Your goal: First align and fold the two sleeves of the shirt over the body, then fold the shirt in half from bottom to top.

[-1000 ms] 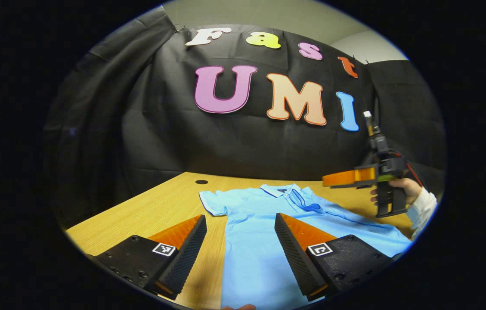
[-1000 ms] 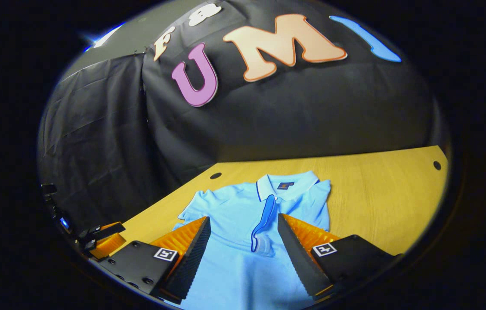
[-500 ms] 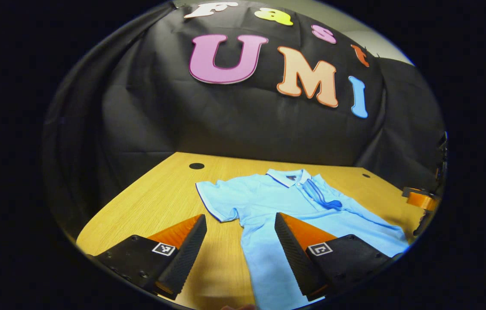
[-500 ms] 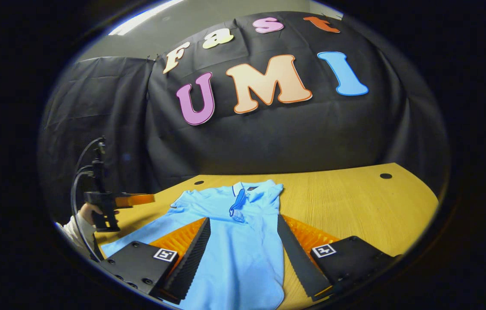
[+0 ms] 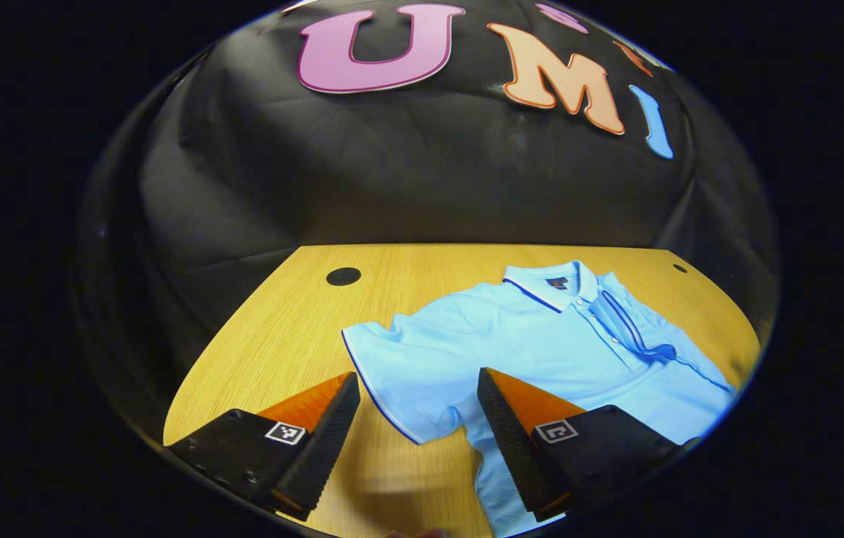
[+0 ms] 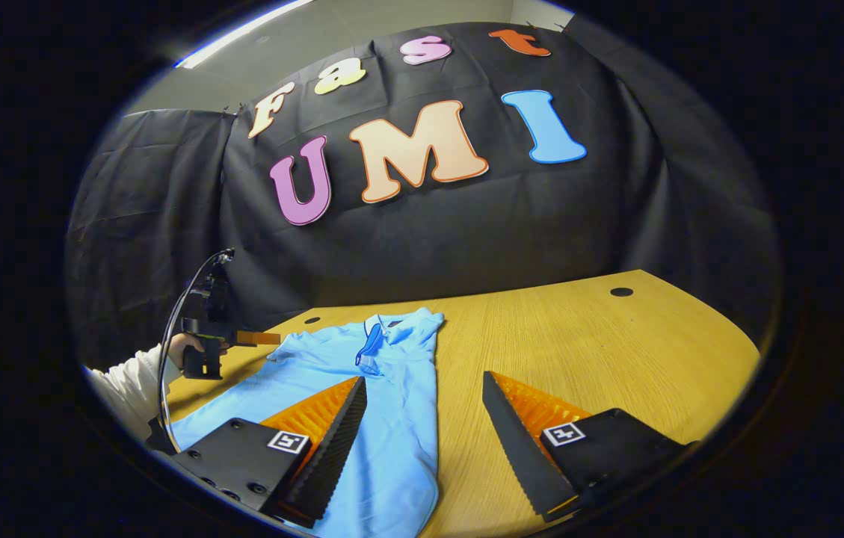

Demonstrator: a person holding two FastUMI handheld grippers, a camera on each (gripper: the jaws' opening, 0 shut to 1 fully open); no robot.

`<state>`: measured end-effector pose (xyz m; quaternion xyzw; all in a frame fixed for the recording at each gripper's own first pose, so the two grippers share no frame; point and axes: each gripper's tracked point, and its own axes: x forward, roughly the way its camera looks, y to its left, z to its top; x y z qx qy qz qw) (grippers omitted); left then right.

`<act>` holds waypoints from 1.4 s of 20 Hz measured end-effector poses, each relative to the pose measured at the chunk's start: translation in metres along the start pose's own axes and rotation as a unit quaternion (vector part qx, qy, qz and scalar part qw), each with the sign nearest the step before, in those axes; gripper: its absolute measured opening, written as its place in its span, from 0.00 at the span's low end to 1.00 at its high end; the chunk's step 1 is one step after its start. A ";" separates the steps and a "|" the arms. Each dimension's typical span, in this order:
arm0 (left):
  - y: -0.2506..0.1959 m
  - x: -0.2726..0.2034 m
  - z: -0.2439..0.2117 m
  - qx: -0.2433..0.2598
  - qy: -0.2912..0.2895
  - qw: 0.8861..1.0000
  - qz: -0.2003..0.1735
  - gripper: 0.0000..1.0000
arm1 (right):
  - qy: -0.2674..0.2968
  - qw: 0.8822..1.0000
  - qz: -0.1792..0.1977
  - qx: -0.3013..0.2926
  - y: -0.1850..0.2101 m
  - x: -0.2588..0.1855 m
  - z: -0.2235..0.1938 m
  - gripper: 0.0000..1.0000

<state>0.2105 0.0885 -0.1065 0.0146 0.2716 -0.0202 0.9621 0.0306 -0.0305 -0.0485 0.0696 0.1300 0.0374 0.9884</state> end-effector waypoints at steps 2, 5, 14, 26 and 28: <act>0.005 0.016 -0.002 -0.009 0.015 1.000 0.010 0.95 | -0.003 1.000 0.006 0.001 0.004 0.000 0.003 0.97; 0.007 0.031 -0.010 -0.024 0.040 0.999 0.011 0.95 | -0.011 1.000 0.007 -0.003 0.005 -0.003 0.008 0.97; 0.010 0.035 -0.024 -0.017 0.065 0.997 0.026 0.94 | -0.010 1.000 0.002 0.007 -0.003 -0.007 0.012 0.97; -0.018 0.038 -0.021 -0.037 0.064 0.997 -0.008 0.00 | 0.001 0.999 0.010 0.030 0.001 -0.009 0.007 0.97; -0.026 0.032 -0.020 -0.039 0.069 0.997 -0.021 0.00 | 0.000 0.999 0.013 0.030 0.004 -0.009 0.008 0.98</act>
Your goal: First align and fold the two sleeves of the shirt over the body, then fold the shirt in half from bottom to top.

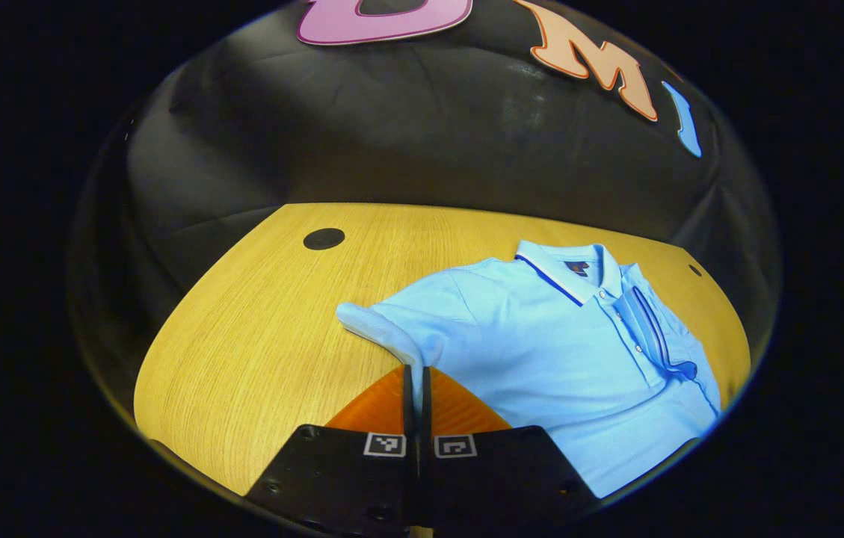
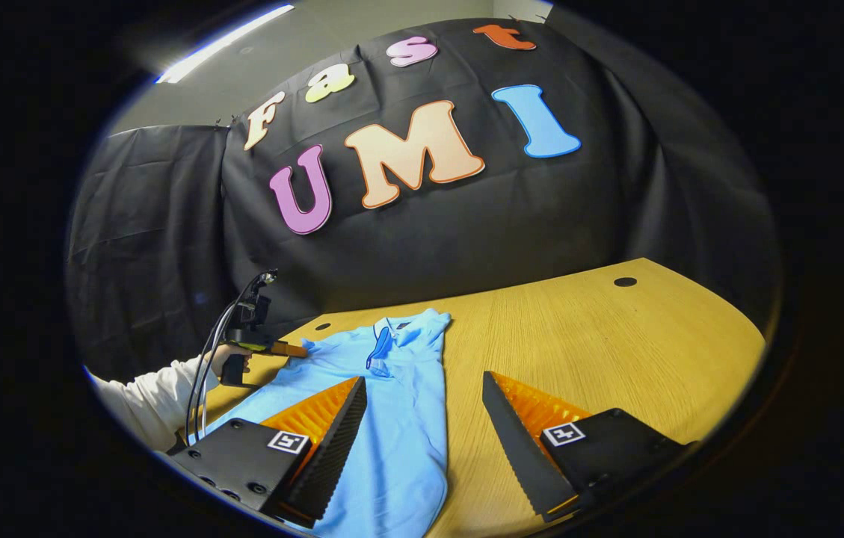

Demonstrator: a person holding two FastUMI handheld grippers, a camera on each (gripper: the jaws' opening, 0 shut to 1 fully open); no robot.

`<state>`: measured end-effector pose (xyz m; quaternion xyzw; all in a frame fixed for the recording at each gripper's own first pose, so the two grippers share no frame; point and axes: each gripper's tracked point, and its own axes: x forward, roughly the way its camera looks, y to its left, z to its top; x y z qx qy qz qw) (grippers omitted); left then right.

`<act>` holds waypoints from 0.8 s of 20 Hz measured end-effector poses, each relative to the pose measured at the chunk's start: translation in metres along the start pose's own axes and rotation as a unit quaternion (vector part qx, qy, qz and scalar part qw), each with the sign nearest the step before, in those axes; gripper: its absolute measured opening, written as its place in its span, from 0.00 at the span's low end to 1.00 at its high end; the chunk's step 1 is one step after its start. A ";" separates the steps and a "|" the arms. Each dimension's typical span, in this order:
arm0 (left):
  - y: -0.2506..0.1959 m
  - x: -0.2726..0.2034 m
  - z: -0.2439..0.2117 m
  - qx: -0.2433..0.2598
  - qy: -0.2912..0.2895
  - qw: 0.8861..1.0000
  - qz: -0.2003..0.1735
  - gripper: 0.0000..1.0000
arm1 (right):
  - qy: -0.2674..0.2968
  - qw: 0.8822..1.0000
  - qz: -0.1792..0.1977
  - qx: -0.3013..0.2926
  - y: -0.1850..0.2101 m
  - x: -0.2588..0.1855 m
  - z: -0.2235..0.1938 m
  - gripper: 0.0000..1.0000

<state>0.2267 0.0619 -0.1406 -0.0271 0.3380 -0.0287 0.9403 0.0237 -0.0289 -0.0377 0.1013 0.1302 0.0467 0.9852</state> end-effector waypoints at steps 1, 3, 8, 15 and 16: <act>-0.007 -0.003 0.006 -0.004 -0.009 1.000 -0.010 0.00 | 0.000 1.000 0.000 -0.001 0.000 0.000 -0.001 0.98; -0.021 -0.008 0.021 -0.007 -0.028 0.999 -0.028 0.00 | 0.001 1.000 0.001 -0.001 0.001 -0.001 -0.001 0.97; -0.081 -0.018 0.049 0.045 -0.061 0.995 -0.064 0.00 | 0.005 1.000 -0.002 -0.004 0.000 0.000 -0.005 0.97; -0.177 -0.019 0.024 0.159 -0.048 0.977 -0.135 0.00 | 0.019 1.000 0.002 -0.006 0.001 0.003 -0.013 0.97; -0.186 -0.017 0.020 0.172 -0.048 0.974 -0.138 0.00 | 0.021 1.000 0.001 -0.007 0.001 0.005 -0.015 0.97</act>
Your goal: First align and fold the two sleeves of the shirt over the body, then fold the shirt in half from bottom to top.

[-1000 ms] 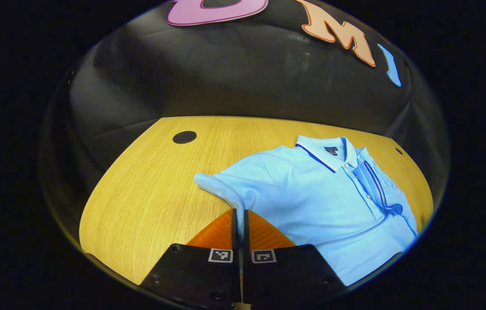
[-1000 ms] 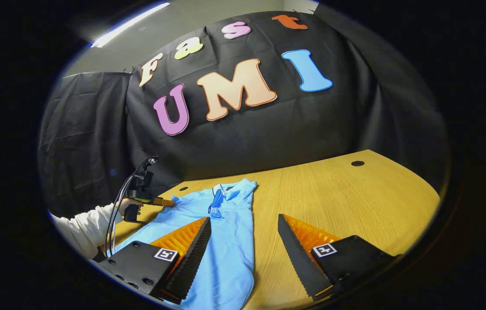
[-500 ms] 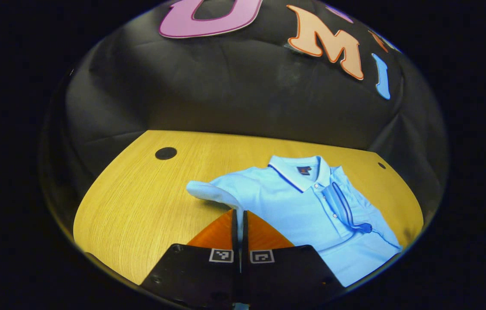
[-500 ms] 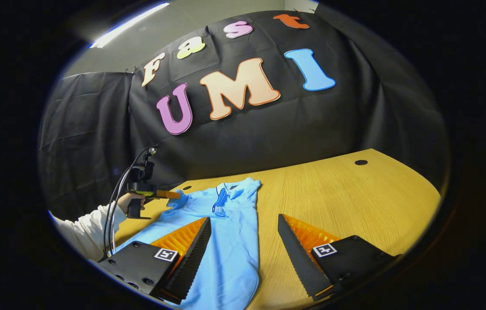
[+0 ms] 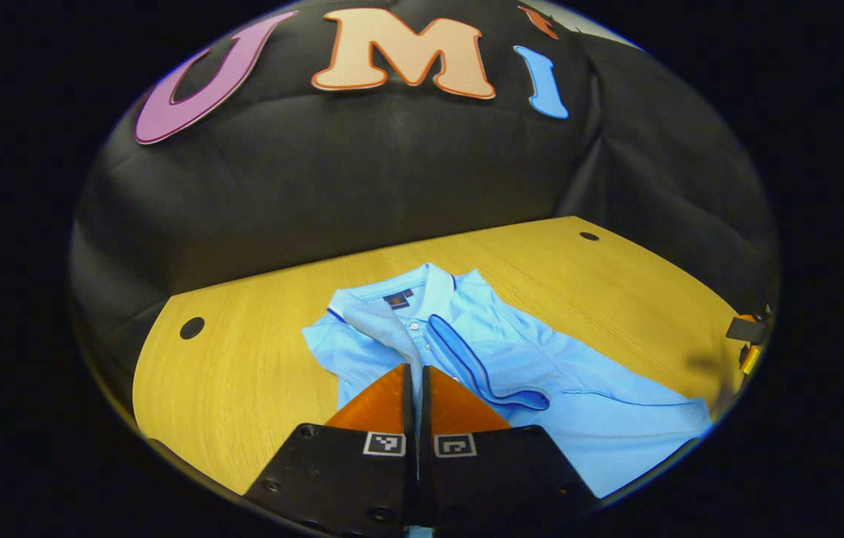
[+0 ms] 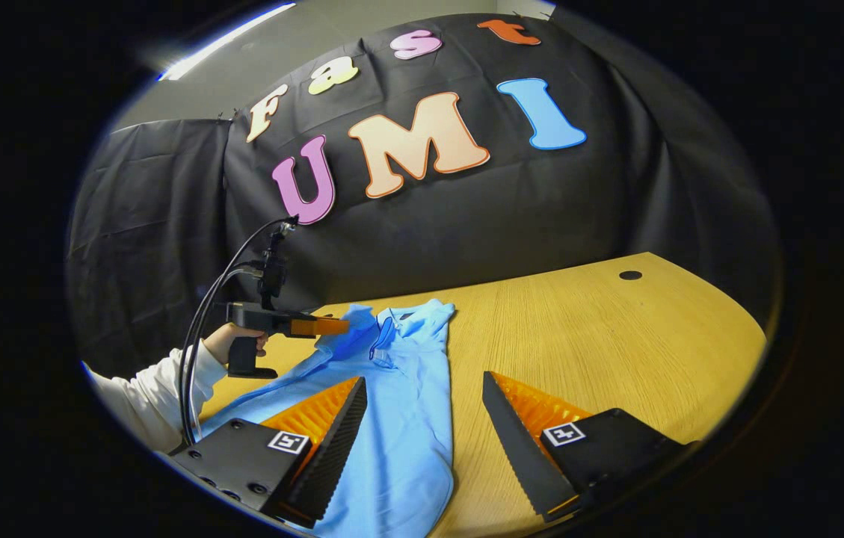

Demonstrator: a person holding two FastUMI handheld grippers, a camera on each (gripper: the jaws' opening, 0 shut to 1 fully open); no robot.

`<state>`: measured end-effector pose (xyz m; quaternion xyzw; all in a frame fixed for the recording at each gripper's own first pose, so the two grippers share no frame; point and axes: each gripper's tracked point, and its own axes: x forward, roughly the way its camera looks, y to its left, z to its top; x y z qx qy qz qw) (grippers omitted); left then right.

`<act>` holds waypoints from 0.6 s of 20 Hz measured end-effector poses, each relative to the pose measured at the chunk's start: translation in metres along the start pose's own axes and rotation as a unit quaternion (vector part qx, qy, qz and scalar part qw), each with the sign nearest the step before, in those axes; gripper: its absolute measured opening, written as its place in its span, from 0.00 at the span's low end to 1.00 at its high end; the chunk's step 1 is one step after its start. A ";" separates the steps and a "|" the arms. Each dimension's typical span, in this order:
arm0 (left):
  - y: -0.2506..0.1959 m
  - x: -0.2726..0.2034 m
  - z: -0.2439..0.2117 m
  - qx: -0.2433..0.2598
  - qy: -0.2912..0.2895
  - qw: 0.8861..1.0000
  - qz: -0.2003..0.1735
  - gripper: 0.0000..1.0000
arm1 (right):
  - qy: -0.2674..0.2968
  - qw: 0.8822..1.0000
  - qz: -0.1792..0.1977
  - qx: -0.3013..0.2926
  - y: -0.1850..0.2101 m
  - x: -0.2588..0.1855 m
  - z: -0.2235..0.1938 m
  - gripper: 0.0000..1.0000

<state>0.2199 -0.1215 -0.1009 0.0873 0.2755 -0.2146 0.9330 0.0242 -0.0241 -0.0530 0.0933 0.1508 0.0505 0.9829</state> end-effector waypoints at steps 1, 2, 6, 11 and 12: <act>-0.006 0.001 -0.001 0.013 0.001 1.000 0.000 0.00 | 0.003 1.000 -0.001 -0.001 0.000 0.000 -0.002 0.97; -0.012 0.001 -0.001 0.024 0.001 1.000 -0.002 0.00 | 0.005 1.000 -0.002 -0.002 0.000 0.000 -0.005 0.97; -0.038 -0.014 -0.001 0.046 -0.011 0.998 -0.039 0.33 | 0.015 1.000 -0.001 -0.008 0.005 0.002 -0.013 0.97; -0.037 -0.073 -0.007 0.025 -0.063 0.998 -0.018 0.82 | 0.036 0.999 0.012 -0.029 0.024 -0.001 -0.030 0.97; -0.036 -0.090 -0.012 0.016 -0.071 0.997 -0.012 0.84 | 0.040 0.998 0.012 -0.038 0.029 -0.004 -0.035 0.98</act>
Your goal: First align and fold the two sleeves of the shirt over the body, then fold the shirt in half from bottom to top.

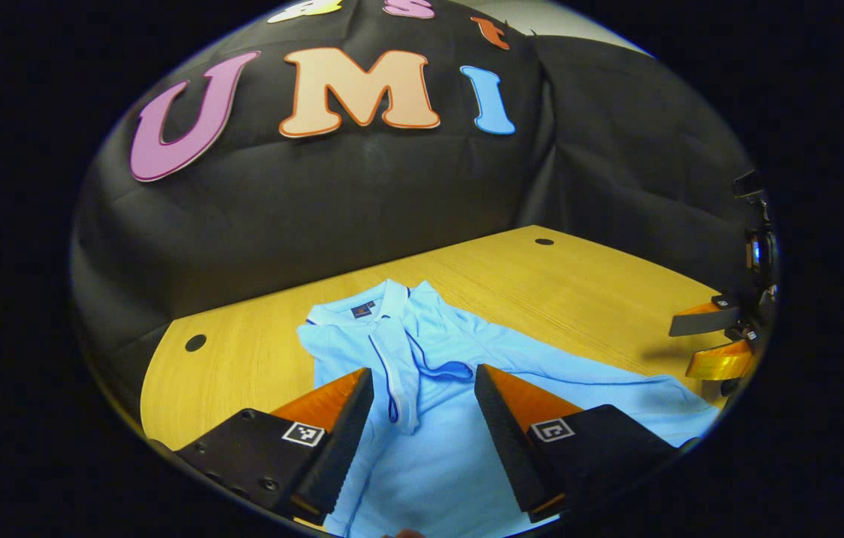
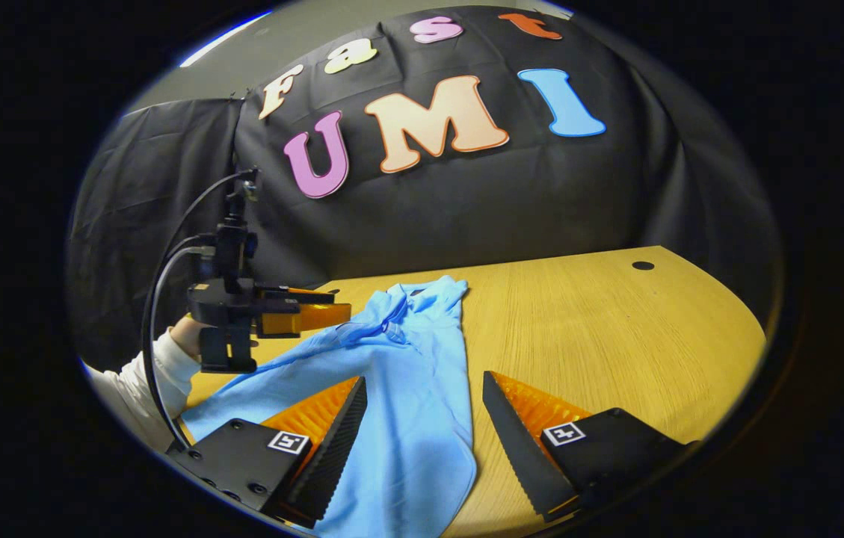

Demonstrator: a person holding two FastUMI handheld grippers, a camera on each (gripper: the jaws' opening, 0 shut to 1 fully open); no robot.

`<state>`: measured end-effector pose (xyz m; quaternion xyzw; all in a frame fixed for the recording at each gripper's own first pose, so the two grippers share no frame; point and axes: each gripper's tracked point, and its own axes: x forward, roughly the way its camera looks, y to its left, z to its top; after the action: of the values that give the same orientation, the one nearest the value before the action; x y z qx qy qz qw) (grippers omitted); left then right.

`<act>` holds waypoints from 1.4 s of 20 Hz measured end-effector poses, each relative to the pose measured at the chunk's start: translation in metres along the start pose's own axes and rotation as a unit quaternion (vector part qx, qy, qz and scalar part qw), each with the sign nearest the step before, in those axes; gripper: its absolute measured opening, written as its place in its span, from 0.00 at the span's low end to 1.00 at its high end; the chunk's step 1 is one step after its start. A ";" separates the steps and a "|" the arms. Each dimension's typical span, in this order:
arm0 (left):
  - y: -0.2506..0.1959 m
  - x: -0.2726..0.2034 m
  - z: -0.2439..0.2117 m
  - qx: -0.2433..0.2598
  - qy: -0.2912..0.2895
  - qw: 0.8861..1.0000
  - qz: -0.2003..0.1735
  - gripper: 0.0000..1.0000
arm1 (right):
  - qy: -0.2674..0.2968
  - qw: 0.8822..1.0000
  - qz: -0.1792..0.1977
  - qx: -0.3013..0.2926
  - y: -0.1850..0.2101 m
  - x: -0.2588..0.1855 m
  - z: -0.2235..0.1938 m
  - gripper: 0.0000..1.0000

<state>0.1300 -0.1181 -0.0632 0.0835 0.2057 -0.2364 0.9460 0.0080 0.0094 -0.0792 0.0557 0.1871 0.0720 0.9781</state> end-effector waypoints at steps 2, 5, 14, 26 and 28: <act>0.006 -0.035 -0.015 -0.011 -0.005 1.000 0.017 0.85 | 0.010 1.000 -0.002 -0.020 0.008 -0.009 -0.010 0.97; 0.008 -0.088 -0.040 -0.027 -0.017 0.999 0.035 0.85 | 0.033 0.998 0.000 -0.050 0.023 -0.030 -0.033 0.97; -0.021 -0.210 -0.123 -0.038 0.007 0.997 0.068 0.86 | 0.109 0.989 -0.006 -0.099 0.047 -0.093 -0.097 0.94; -0.042 -0.236 -0.177 -0.091 0.046 0.993 0.068 0.85 | 0.126 0.987 -0.009 -0.096 0.055 -0.103 -0.122 0.94; -0.040 -0.237 -0.184 -0.096 0.052 0.991 0.073 0.84 | 0.124 0.988 -0.010 -0.095 0.055 -0.103 -0.123 0.98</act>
<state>-0.1437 -0.0080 -0.1299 0.0192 0.2696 -0.1417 0.9523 -0.1395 0.0572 -0.1485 -0.0485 0.2996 0.0861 0.9489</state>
